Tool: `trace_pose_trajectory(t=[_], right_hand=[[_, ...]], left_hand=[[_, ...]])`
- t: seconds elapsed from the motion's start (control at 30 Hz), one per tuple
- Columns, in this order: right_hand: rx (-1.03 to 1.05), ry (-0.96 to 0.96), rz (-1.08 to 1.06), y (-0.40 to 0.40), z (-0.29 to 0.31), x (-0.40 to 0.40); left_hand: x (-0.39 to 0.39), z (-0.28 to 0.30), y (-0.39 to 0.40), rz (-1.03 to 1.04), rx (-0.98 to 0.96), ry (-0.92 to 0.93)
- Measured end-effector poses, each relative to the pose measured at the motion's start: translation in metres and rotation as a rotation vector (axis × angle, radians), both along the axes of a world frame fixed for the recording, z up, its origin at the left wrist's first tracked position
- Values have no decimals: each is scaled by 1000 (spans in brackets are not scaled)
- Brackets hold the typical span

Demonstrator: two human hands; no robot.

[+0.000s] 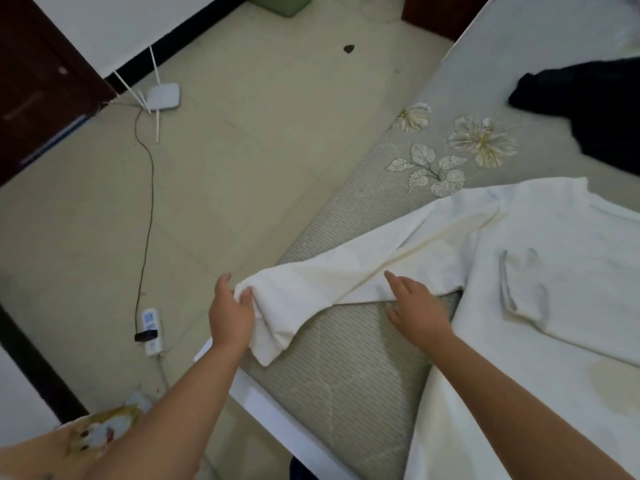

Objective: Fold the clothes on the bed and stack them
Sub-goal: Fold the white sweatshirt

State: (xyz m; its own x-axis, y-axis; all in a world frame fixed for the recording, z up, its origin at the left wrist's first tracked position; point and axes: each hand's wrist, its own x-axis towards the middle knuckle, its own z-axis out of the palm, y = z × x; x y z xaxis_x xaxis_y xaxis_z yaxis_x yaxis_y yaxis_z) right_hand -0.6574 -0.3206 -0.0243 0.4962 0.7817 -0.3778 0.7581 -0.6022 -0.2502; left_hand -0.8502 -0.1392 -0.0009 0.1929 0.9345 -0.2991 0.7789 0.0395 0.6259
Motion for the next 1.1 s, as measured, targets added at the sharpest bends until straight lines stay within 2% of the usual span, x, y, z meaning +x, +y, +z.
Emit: trace_pose_trajectory(t=[0.1,0.17,0.23,0.33,0.4,0.47,0.53,0.6,0.67,0.73,0.8,0.87,0.97,1.1], right_hand=[[-2,-137,90,40,0,-16],[118,-265,122,58,0,-24],[165,-299,115,73,3,-24],[66,-75,64,86,3,-23],[50,270,-48,88,4,-29],[196,557,-196,87,9,-38],[352,685,-269,83,21,-44],[457,686,-305,76,28,-44],[537,645,-381,64,35,-40],[582,659,-531,46,41,-33],[624,763,-758,22,52,-18],[651,854,-925,-6,66,2],[675,904,-1029,-47,92,38],[816,752,-1095,-125,136,105]], left_hand=[[0,-1,20,-210,68,26],[2,4,36,-249,80,22],[6,11,52,-266,70,5],[16,20,68,-288,13,1],[27,25,71,-213,-86,-20],[39,32,70,-120,-210,-50],[50,41,63,-24,-406,-131],[58,49,52,-8,-594,-187],[65,53,39,-61,-674,-194],[72,56,27,-83,-731,-217],[83,59,14,-131,-778,-224],[100,65,-5,-203,-788,-214],[141,78,-43,-340,-722,-239],[210,101,-129,-538,-643,-378]])
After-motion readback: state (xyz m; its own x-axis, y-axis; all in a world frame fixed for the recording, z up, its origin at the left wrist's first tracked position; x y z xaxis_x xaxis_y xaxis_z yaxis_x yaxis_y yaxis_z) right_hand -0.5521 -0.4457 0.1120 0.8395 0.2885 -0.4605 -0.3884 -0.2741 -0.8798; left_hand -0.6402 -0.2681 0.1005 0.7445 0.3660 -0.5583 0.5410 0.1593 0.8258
